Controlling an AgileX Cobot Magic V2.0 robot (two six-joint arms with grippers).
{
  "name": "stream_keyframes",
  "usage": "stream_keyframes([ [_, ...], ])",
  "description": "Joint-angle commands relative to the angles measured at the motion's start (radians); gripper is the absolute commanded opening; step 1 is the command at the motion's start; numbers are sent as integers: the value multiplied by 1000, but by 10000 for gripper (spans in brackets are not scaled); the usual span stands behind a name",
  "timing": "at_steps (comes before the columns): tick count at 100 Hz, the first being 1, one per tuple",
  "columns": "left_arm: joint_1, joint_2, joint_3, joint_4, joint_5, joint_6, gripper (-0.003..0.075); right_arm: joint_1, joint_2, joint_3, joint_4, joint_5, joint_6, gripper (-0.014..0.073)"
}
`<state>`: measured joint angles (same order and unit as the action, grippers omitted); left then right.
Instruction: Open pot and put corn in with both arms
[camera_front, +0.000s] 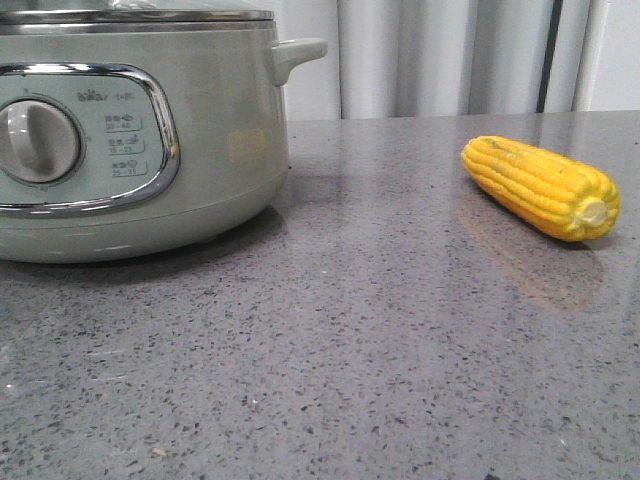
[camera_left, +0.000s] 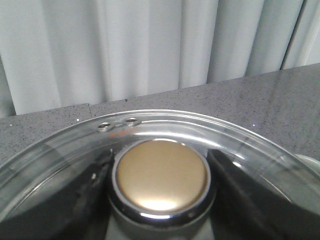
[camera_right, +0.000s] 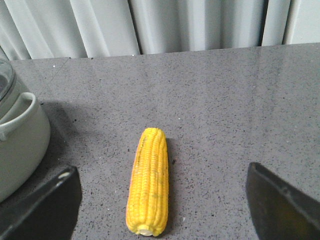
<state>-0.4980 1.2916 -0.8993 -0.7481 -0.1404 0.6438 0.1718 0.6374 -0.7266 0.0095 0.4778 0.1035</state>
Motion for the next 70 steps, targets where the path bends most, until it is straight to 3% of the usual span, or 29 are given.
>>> stream_keyframes([
  [1, -4, -37, -48, 8, -48, 2, 146, -8, 4, -37, -10, -67, -7, 585],
  [24, 1, -122, -160, 8, -48, 2, 146, -8, 4, -37, -10, -66, -7, 585],
  [38, 69, -201, -178, 6, -46, 2, 146, -8, 4, -37, -10, -62, -7, 585],
  [52, 205, -282, -176, 6, 21, 2, 146, -8, 4, -37, -10, -47, -7, 585],
  [70, 455, -363, -158, 6, 150, 2, 146, -6, 4, -37, -10, -45, -7, 585],
])
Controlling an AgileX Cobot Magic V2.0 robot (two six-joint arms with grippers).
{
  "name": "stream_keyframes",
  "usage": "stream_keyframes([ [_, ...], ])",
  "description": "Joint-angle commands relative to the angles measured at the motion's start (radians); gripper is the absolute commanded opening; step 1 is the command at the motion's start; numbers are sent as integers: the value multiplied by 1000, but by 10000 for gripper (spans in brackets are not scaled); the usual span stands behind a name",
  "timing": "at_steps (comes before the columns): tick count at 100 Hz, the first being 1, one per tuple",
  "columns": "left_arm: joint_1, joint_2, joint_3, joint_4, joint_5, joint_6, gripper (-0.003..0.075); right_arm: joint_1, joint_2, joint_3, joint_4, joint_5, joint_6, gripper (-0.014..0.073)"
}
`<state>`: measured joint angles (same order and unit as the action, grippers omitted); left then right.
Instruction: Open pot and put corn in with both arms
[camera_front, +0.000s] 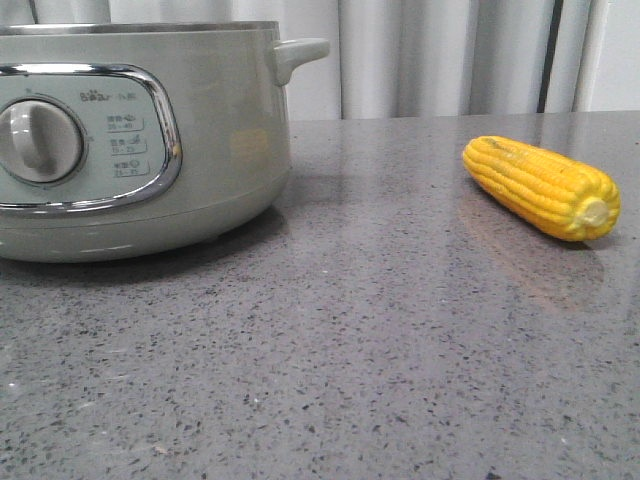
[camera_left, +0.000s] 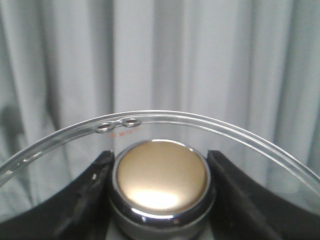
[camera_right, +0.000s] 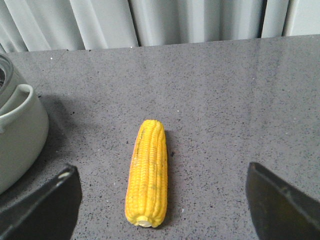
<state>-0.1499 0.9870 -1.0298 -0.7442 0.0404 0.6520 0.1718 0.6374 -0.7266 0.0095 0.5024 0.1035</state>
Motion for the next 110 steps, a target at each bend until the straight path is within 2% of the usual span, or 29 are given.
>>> stream_keyframes([
  [1, 127, -61, -26, 2, -27, -6, 146, -6, 4, -37, -10, -70, -7, 585],
  [22, 395, -144, 96, 2, -16, -6, 146, -6, 4, -37, -10, -70, -7, 585],
  [34, 500, -174, 199, -1, -18, -6, 146, -4, 4, -37, -10, -70, -7, 585],
  [69, 513, -170, 500, -44, -130, -6, 146, 73, 4, -37, -51, -70, -7, 585],
  [90, 513, -145, 581, -142, -126, -6, 146, 76, 4, -37, -51, -70, -7, 585],
  [110, 505, -126, 602, -152, -127, -6, 151, 76, 4, -37, -51, -70, -7, 585],
])
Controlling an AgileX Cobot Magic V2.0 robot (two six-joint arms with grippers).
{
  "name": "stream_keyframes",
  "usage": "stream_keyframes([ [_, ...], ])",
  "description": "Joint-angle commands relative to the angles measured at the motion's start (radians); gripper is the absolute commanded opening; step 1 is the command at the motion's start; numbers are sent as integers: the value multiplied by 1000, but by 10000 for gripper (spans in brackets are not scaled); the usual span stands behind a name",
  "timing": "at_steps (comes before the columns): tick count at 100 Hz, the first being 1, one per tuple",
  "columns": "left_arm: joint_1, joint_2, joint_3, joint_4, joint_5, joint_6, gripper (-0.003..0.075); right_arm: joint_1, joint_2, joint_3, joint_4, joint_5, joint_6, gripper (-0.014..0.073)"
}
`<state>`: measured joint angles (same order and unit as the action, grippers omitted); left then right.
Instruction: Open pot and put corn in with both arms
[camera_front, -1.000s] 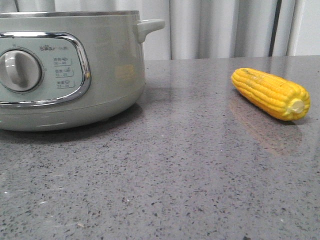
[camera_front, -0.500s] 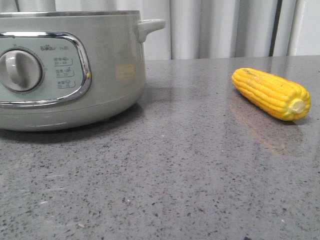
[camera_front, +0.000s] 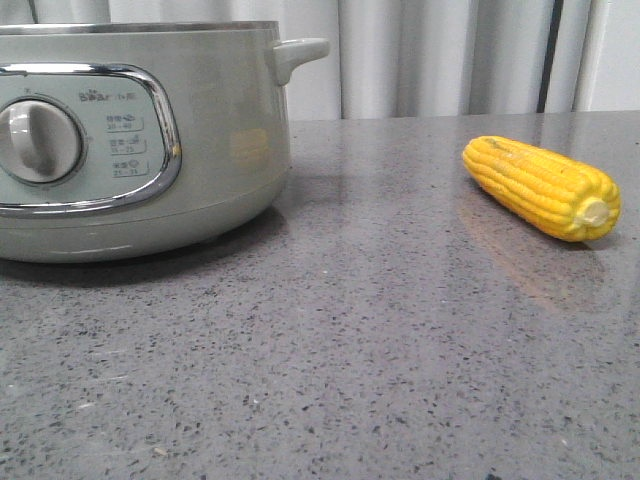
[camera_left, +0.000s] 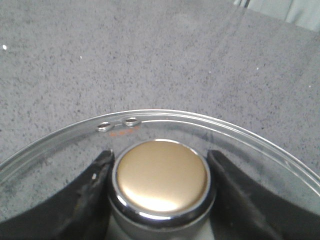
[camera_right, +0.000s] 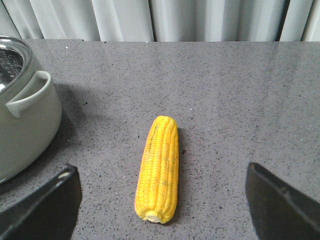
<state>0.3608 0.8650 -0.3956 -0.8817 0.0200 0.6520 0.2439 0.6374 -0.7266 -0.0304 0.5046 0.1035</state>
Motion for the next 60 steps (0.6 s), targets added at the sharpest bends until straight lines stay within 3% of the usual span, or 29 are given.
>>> stream_keyframes([
  [1, -9, -4, -31, -15, -107, -6, 152, 4, 4, -37, -11, -72, -7, 585],
  [26, -107, 77, -29, 74, -228, -1, 211, 4, 4, -37, -11, -72, -7, 585],
  [48, -164, 143, -29, 75, -231, 0, 216, 4, 4, -37, -10, -63, -7, 585],
  [60, -168, 150, -27, 75, -231, 0, 295, 4, 4, -37, -8, -49, -7, 585],
])
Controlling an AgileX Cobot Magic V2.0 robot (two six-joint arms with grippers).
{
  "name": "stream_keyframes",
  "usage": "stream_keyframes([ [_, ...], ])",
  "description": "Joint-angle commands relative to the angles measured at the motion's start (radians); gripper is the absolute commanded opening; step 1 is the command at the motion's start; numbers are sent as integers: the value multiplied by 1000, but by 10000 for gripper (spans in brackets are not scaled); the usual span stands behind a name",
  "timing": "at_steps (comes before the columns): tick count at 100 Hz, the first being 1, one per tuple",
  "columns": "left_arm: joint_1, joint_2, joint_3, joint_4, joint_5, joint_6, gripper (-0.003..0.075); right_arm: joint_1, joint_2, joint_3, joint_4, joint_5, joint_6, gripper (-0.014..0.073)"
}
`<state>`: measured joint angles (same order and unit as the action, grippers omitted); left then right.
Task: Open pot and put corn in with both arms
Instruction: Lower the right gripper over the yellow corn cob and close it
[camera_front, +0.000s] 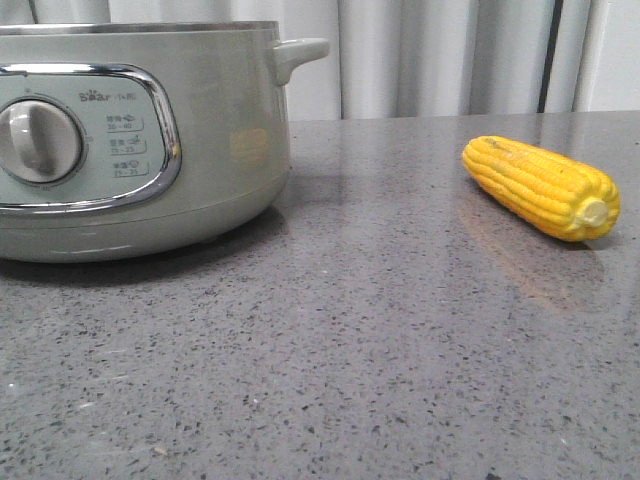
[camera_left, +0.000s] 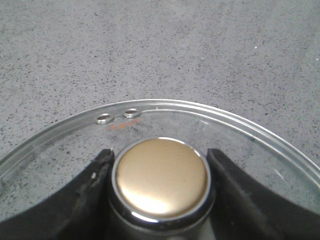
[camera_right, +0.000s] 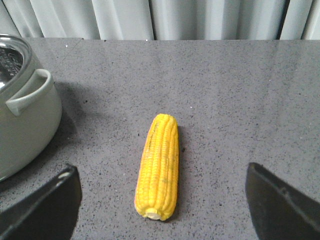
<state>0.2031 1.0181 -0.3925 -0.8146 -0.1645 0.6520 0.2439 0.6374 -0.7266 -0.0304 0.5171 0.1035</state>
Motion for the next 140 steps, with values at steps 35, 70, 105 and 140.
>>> stream_keyframes([
  [35, -10, -55, -30, -6, -29, 0, 442, 4, 28, -37, -6, -25, -7, 585],
  [70, -110, -499, -32, -15, 131, 0, 441, 4, 345, -144, 30, 35, -7, 585],
  [105, -139, -786, -32, -22, 222, 0, 440, 4, 686, -305, 54, 29, -7, 584],
  [140, -139, -807, -32, -130, 222, 0, 440, 4, 803, -318, 54, 98, -7, 287],
])
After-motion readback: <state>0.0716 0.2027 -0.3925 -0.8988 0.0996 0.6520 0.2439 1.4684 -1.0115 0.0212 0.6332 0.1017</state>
